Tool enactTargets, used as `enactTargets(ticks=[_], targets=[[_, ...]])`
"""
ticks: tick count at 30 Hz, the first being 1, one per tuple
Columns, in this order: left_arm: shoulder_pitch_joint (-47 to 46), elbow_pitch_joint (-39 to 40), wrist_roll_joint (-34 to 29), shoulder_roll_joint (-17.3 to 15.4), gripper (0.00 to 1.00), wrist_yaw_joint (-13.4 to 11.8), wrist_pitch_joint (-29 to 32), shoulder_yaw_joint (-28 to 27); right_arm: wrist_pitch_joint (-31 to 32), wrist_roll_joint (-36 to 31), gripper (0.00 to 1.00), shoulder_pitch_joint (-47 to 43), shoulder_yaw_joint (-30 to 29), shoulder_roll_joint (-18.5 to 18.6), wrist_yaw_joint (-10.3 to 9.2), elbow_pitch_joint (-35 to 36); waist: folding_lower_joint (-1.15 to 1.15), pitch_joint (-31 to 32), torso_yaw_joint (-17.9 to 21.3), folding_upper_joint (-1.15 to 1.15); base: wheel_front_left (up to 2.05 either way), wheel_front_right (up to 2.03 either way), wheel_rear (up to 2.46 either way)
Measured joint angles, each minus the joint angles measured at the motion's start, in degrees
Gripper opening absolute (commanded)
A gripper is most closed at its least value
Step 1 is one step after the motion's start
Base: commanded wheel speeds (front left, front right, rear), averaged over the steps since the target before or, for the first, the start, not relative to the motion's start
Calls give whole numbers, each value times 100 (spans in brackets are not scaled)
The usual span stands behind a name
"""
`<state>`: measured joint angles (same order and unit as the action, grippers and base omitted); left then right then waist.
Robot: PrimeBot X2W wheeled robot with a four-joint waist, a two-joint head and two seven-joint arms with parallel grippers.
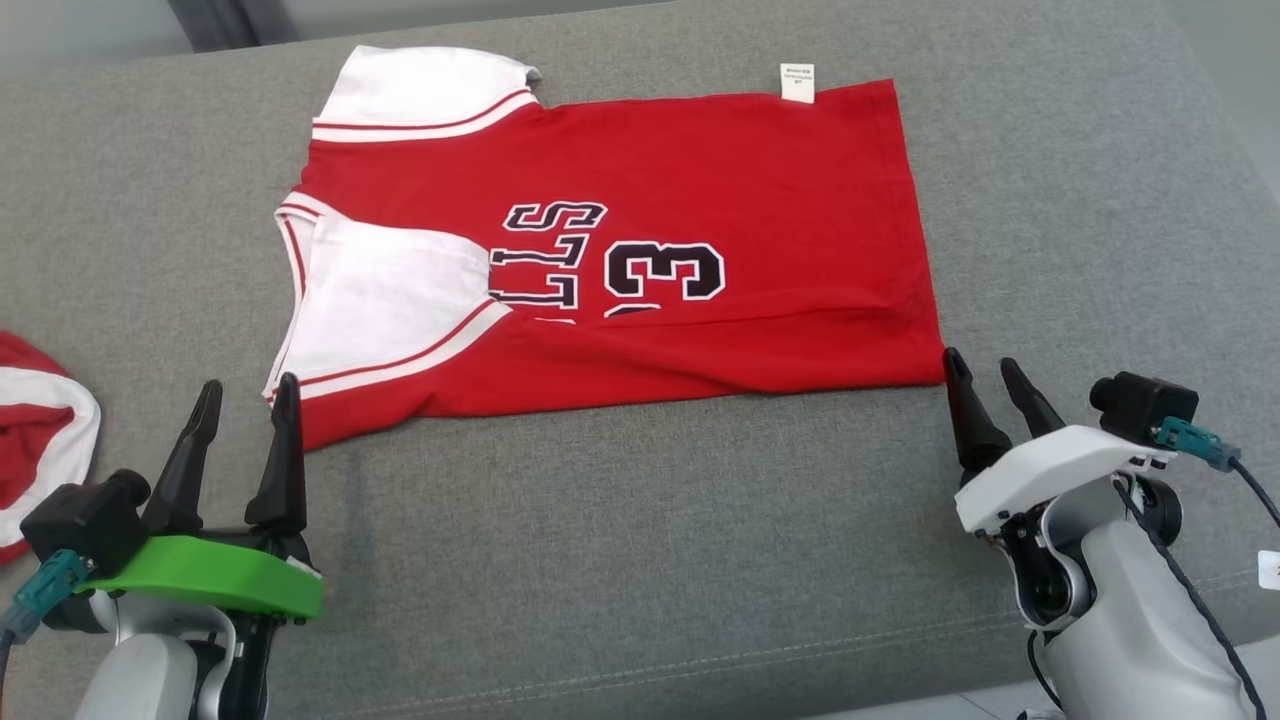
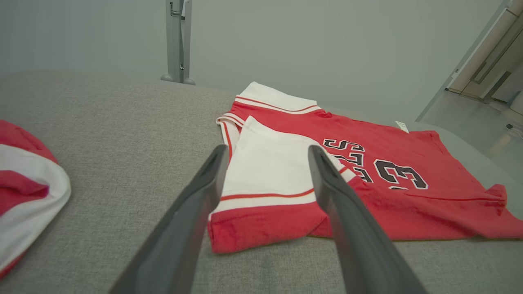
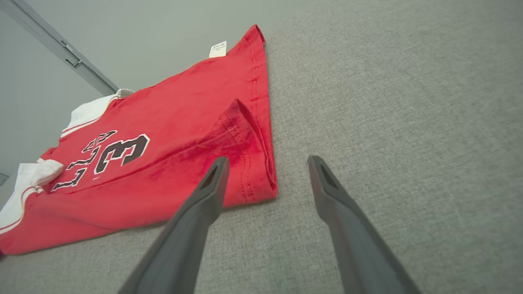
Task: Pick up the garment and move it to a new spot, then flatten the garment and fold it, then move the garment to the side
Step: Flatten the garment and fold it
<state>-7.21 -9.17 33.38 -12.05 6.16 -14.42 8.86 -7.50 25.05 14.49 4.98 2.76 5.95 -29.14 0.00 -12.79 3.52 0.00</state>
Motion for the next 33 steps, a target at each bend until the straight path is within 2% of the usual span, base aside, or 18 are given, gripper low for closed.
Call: enactTargets(ticks=[8, 16, 20, 21, 22, 23, 24, 25, 33], targets=[[-46, -33, -41, -4, 100, 33, 0, -65, 326, 991, 100, 254, 51, -1, -1, -545, 0, -106, -147, 0, 0, 0, 0], [-74, -82, -141, -5, 100, 71, 0, -110, 563, 1500, 100, 620, 259, 20, -8, -891, 0, -133, -199, 0, 0, 0, 0], [-74, -119, -141, -5, 100, 73, 0, -110, 605, 1717, 100, 747, 289, 35, -110, -1033, 0, -135, -216, 0, 0, 0, 0], [-75, -123, -141, -4, 100, 73, 0, -110, 606, 1741, 67, 781, 305, 41, -119, -1062, 0, -135, -220, 0, 0, 0, 0], [-75, -126, -141, -4, 100, 74, 0, -110, 612, 1768, 67, 808, 328, 46, -126, -1092, 0, -133, -223, 0, 0, 0, 0], [-75, -130, -141, -4, 100, 75, 0, -110, 612, 1797, 41, 838, 346, 52, -127, -1123, 0, -132, -226, 0, 0, 0, 0], [-75, -134, -141, -3, 100, 82, 0, -111, 612, 1808, 7, 862, 368, 58, -127, -1146, 0, -131, -228, 0, 0, 0, 0], [-75, -144, -141, -3, 100, 86, 0, -111, 611, 1845, 0, 878, 394, 65, -127, -1167, 0, -129, -230, 0, 0, 0, 0], [-75, -392, 80, 84, 100, 89, 0, -107, 505, 1940, 0, 963, 597, 53, -119, -1306, 0, -95, -215, 0, 0, 0, 0]])
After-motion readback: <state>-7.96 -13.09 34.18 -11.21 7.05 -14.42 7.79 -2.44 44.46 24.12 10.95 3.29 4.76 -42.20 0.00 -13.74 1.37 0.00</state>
